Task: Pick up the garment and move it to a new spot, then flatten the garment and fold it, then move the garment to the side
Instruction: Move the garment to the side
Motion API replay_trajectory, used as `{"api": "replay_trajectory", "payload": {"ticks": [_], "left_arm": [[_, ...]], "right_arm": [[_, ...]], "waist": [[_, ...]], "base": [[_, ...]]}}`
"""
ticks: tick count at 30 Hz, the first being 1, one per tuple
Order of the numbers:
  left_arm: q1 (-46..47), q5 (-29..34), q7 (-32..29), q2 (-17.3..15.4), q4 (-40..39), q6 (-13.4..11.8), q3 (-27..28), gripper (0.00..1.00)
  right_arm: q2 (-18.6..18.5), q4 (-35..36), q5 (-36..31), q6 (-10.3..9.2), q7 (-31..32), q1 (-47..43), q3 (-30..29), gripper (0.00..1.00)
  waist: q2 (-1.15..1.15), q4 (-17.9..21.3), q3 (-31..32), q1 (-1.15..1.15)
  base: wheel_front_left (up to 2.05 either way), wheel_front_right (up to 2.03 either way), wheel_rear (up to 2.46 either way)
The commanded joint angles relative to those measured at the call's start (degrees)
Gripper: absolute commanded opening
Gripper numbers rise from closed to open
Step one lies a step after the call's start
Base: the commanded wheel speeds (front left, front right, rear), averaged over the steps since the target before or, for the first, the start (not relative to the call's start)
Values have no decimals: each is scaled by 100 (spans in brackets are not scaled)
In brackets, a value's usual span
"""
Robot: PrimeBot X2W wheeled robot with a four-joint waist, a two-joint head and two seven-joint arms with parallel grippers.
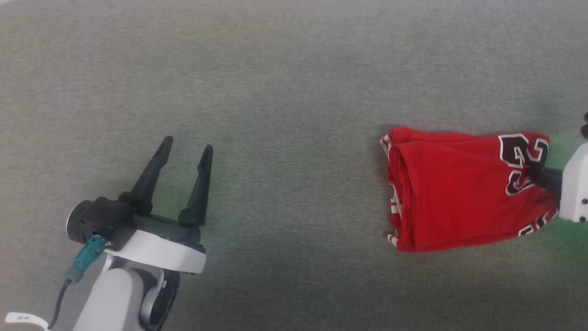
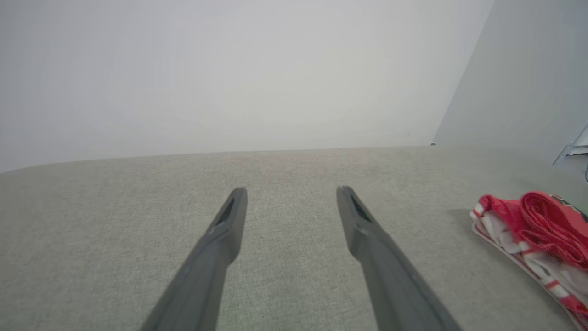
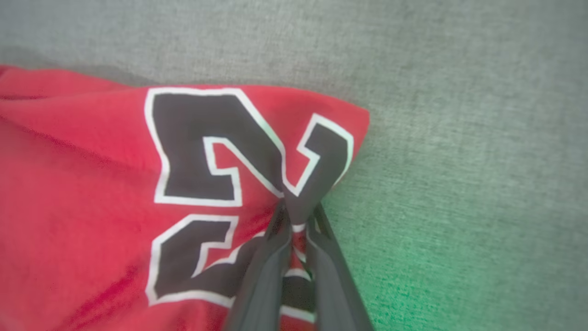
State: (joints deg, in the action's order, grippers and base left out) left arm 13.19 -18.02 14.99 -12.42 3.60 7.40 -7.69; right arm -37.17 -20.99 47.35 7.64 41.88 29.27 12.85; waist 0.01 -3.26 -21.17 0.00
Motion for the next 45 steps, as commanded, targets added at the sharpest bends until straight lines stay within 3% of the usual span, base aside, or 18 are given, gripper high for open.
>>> {"api": "replay_trajectory", "payload": {"ticks": [1,8,17,24,30,43,44,45], "left_arm": [[85,-21,24,-79,11,9,-14,100],[456,127,24,-323,-90,9,-114,100],[1519,218,24,-718,-212,10,-484,100],[2376,253,24,-960,-212,10,-831,100],[3010,235,24,-1190,-175,9,-1086,100],[3336,130,24,-1440,-98,9,-1227,100],[3318,121,24,-1449,-99,9,-1210,100],[3296,119,24,-1451,-107,9,-1194,100]], "right_arm": [[12,-114,36,-28,-108,-20,-103,0],[-152,-213,45,-20,-628,88,-726,0],[-318,-1060,-293,-19,-1424,747,-1510,0],[-410,-1821,-753,-20,-1902,1547,-1689,0],[-521,-2645,-1570,-19,-2529,2388,-1632,0],[-175,-4020,-2442,-19,-3754,3381,-1426,0],[-170,-4085,-2481,-19,-3843,3420,-1395,14],[-179,-4138,-2531,-19,-3938,3453,-1363,14]], "waist": [[-1,147,-61,0],[-1,709,-450,0],[-1,1352,-1187,0],[-1,1538,-1562,0],[-1,1630,-1766,0],[-1,1604,-1962,0],[-1,1602,-1961,0],[-1,1602,-1959,0]], "base": [[0,0,0],[0,0,0],[0,0,0],[0,0,0],[0,0,0],[0,0,0],[0,0,0],[0,0,0]]}}
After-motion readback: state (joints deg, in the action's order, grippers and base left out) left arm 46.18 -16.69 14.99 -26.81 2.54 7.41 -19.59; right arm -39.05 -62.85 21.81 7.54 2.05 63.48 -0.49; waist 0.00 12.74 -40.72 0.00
